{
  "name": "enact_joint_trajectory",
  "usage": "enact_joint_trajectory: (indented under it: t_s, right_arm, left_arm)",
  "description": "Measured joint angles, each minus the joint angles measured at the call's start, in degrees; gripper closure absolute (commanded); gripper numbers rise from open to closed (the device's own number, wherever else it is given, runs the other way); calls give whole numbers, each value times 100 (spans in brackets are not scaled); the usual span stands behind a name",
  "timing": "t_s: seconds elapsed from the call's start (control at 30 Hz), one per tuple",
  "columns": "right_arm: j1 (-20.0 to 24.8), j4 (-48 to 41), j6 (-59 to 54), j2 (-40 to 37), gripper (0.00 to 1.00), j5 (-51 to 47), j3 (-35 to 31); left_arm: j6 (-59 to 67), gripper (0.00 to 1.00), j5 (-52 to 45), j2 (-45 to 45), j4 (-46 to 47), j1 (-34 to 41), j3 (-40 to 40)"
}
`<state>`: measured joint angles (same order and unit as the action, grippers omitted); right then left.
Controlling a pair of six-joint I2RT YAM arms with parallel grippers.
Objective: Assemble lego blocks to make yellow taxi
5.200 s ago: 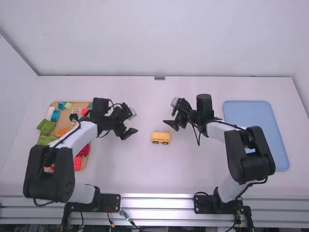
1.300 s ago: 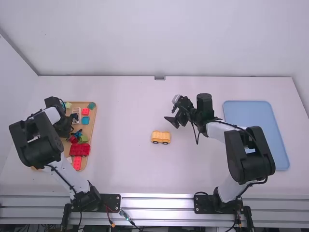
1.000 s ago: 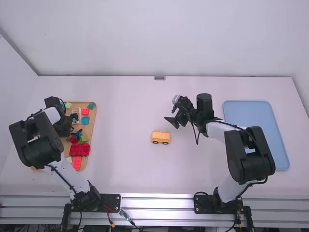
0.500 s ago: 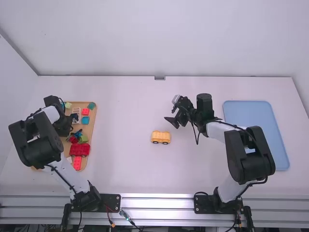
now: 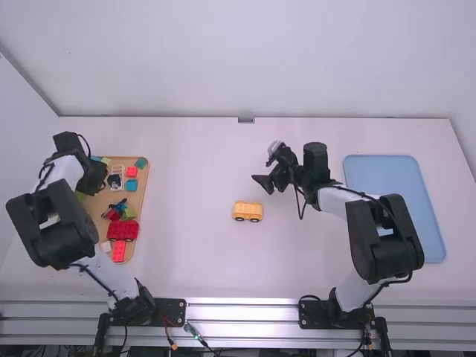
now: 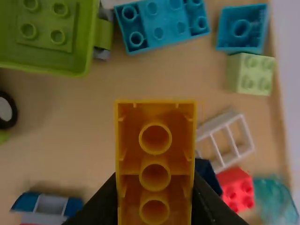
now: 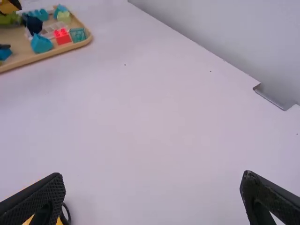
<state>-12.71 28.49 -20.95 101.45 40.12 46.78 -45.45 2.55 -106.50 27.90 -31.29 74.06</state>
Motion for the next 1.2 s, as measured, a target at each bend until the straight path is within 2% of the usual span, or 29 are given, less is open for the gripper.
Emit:
enact_joint_trajectory:
  t_s: [0.17, 0.2, 0.43, 0.57, 0.7, 0.9, 1.2]
  right_arm:
    - [-44, 11, 247, 0, 1, 168, 188]
    - [-81, 63, 297, 0, 1, 210, 225]
    - [-339, 407, 874, 0, 1, 299, 378]
    - [-332, 544, 1377, 0, 1, 490, 494]
    - [-238, 728, 1934, 0, 1, 1300, 752]
    - [-214, 728, 2446, 0, 1, 2736, 1167]
    - [-492, 837, 2771, 0, 1, 3521, 1325]
  left_arm:
    - [422, 87, -2, 623, -9, 131, -15]
    - [544, 90, -31, 741, -116, 212, -50]
    - [1386, 89, -966, 1749, -1421, 970, -1034]
    - [2114, 82, -2186, 2551, -2677, 1292, -2142]
    - [2796, 78, -3648, 3154, -4070, 1635, -3139]
    - [3276, 77, -5473, 3237, -5744, 2297, -3886]
    - [3394, 81, -7211, 2498, -7189, 2778, -3882]
